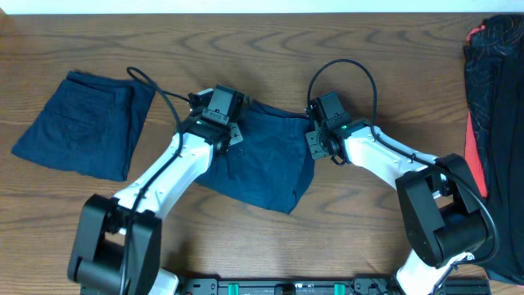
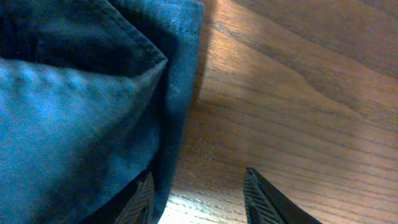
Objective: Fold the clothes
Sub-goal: 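Carry the folded jeans left onto the folded garment with the left gripper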
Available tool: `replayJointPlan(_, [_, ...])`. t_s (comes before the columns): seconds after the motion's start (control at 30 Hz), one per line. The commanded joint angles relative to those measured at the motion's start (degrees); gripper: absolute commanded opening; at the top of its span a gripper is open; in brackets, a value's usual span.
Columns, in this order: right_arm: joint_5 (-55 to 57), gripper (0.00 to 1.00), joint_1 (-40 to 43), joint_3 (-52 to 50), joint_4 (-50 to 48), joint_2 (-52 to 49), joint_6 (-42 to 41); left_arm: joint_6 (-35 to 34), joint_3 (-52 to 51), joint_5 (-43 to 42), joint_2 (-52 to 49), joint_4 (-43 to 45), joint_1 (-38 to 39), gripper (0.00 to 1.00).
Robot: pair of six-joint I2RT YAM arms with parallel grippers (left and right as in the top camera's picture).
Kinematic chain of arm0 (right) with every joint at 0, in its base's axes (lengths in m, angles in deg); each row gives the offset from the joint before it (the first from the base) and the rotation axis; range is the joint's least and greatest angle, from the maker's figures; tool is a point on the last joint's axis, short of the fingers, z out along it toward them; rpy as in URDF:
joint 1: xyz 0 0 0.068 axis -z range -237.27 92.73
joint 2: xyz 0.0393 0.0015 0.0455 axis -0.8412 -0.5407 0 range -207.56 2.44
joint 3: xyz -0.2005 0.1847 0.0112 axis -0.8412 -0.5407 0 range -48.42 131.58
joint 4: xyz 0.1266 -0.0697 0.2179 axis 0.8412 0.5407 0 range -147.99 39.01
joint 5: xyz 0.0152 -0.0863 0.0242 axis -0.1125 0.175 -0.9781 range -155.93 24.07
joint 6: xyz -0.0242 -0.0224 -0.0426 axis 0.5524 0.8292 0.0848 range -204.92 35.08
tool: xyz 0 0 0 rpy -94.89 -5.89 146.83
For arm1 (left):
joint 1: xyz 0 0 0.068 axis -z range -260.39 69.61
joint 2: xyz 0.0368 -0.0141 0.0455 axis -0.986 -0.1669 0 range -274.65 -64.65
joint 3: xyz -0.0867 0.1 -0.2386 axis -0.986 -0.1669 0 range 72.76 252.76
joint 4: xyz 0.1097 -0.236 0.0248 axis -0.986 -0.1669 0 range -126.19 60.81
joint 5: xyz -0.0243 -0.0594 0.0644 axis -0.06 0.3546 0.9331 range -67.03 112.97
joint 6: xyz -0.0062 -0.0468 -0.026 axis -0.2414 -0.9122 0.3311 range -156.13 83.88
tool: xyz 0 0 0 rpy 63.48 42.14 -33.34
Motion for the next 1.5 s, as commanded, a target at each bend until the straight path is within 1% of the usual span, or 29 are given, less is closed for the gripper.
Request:
replayJointPlan(0.0, [5.33,0.45,-0.15,-4.20,3.41,-6.12,-0.98,-0.52,-0.15,2.40,-4.26,2.38,-0.28,0.34])
replayJointPlan(0.07, [5.33,0.45,-0.15,-4.20,3.76,-6.12,-0.96,0.37,-0.15,2.43,-6.10,4.17,-0.31,0.39])
replayJointPlan(0.3, [5.33,0.44,-0.15,-4.20,4.55,-6.12,-1.81,5.64,-0.15,2.47,-10.25,11.08,-0.48,0.40])
replayJointPlan(0.4, [5.31,0.44,-0.15,-4.20,4.76,-6.12,-1.81,6.78,-0.15,3.61,-11.02,12.31,-1.16,0.41])
replayJointPlan(0.5, [5.33,0.45,-0.15,-4.20,5.11,-6.12,-1.81,6.82,-0.15,3.85,-11.34,12.59,-2.25,0.53])
replayJointPlan(0.53, [5.31,0.45,-0.15,-4.20,5.09,-6.12,-1.81,7.89,-0.13,3.37,-11.26,12.63,-2.58,0.58])
replayJointPlan(0.57, [5.31,0.45,-0.15,-4.20,5.09,-6.12,-1.81,10.27,-0.02,2.23,-10.80,12.68,-2.93,0.64])
replayJointPlan(0.63, [5.33,0.45,-0.15,-4.20,5.07,-6.12,-1.81,15.93,0.22,-0.61,-9.33,12.48,-3.61,0.72])
replayJointPlan(0.67, [5.33,0.45,-0.15,-4.20,5.07,-6.12,-1.81,18.62,0.24,-1.36,-7.98,12.20,-3.93,0.74])
replayJointPlan(0.73, [5.33,0.45,-0.15,-4.20,5.09,-6.12,-1.81,21.92,0.24,-1.31,-5.07,11.17,-4.63,0.76])
replayJointPlan(0.77, [5.33,0.45,-0.15,-4.20,5.11,-6.12,-1.81,22.95,0.24,-1.33,-3.65,10.82,-5.09,0.77])
replayJointPlan(0.83, [5.31,0.45,-0.15,-4.20,5.11,-6.12,-1.81,23.08,0.24,-1.73,-1.14,10.08,-6.32,0.84])
replayJointPlan(0.87, [5.31,0.46,-0.15,-4.20,5.09,-6.12,-1.81,23.34,0.24,-2.56,-0.28,9.92,-7.06,0.86])
replayJointPlan(0.9, [5.31,0.46,-0.15,-4.20,5.09,-6.12,-1.81,24.55,0.24,-4.35,-0.02,9.92,-7.78,0.86])
replayJointPlan(1.0, [5.33,0.46,-0.15,-4.20,5.11,-6.12,-2.12,28.20,0.17,-14.53,-0.66,9.79,-10.23,0.88])
replayJointPlan(1.1, [5.29,0.46,-0.15,-4.20,5.25,-6.12,-2.25,29.09,0.17,-22.88,-2.45,9.75,-12.87,0.91])
replayJointPlan(1.2, [5.29,0.46,-0.15,-4.20,5.35,-6.12,-2.25,29.14,0.17,-29.00,-4.87,10.12,-15.26,0.94])
replayJointPlan(1.3, [5.29,0.46,-0.15,-4.20,5.35,-6.12,-2.25,31.80,0.17,-35.41,-7.58,10.80,-16.81,0.95])
replayJointPlan(1.37, [5.29,0.47,-0.15,-4.20,5.35,-6.12,-2.47,32.98,0.17,-37.83,-8.90,10.99,-17.27,1.00])
replayJointPlan(1.47, [4.74,0.47,-0.15,-4.20,5.33,-6.12,-2.69,33.00,0.17,-39.26,-10.78,11.39,-17.33,0.98])
